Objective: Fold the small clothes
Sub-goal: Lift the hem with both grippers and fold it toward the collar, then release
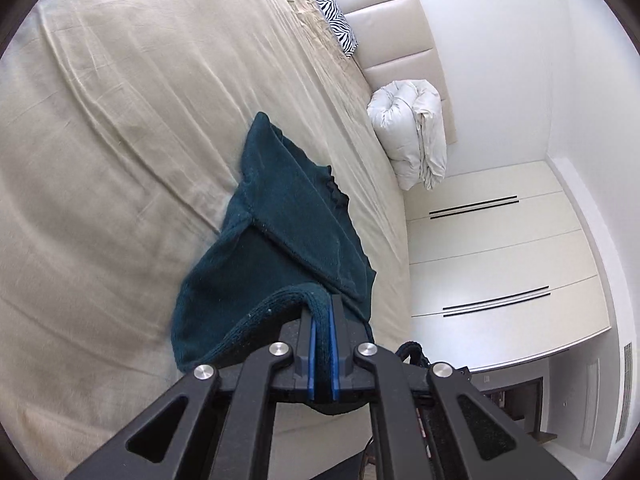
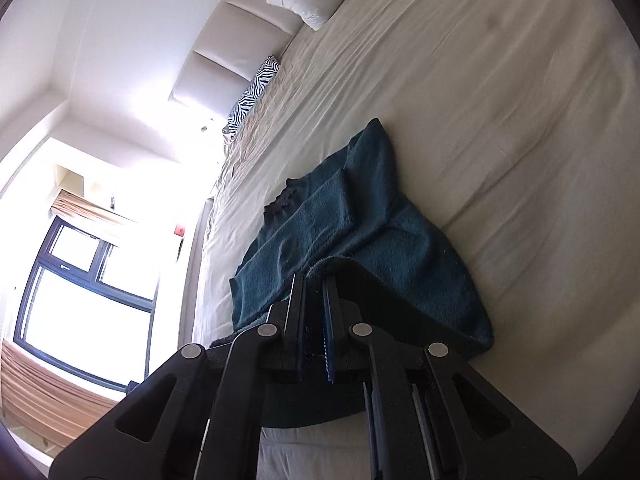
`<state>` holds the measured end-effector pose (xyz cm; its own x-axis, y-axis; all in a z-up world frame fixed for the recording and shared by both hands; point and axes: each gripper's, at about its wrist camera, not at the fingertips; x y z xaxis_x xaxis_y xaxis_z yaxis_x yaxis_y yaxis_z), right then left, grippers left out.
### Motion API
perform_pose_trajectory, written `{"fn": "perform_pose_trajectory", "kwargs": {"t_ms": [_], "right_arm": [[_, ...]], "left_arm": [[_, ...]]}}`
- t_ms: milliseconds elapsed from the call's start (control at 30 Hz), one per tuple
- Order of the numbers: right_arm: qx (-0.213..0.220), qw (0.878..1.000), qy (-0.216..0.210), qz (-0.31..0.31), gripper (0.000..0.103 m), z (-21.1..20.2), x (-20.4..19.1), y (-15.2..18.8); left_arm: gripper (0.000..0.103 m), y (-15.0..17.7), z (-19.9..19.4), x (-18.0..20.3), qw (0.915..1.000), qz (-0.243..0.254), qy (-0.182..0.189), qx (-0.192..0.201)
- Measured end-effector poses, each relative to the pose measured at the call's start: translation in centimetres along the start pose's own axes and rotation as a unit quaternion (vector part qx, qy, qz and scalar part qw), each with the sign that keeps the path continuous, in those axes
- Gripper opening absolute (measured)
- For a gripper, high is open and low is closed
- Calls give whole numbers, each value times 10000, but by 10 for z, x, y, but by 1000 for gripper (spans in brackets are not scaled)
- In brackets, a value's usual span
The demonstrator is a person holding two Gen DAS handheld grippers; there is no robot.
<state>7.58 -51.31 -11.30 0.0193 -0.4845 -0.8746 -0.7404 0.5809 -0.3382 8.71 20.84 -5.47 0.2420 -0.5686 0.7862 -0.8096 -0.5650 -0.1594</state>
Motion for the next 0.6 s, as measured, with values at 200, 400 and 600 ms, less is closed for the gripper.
{"fn": "perform_pose_trajectory", "kwargs": {"t_ms": [200, 400, 600], "right_arm": [[194, 9998, 70, 59, 6, 43, 5, -57], [246, 9993, 282, 89, 6, 97, 18, -111], [218, 9980, 546, 224, 7, 151, 44, -151]], "left_arm": [[6, -59, 37, 19, 9999, -144, 32, 49], [6, -118, 78, 30, 9997, -232, -97, 73], [6, -158, 124, 22, 9987, -320, -393, 47]]}}
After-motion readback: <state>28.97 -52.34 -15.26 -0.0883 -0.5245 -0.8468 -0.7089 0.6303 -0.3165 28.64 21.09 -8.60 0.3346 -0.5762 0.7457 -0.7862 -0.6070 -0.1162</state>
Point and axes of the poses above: each gripper's, at about its wrist camera, not at the fingertips, and z roughly the way its jaws point, x to its right, y to its underside, and after that the axes turned 11 degrees about -y, right-handed
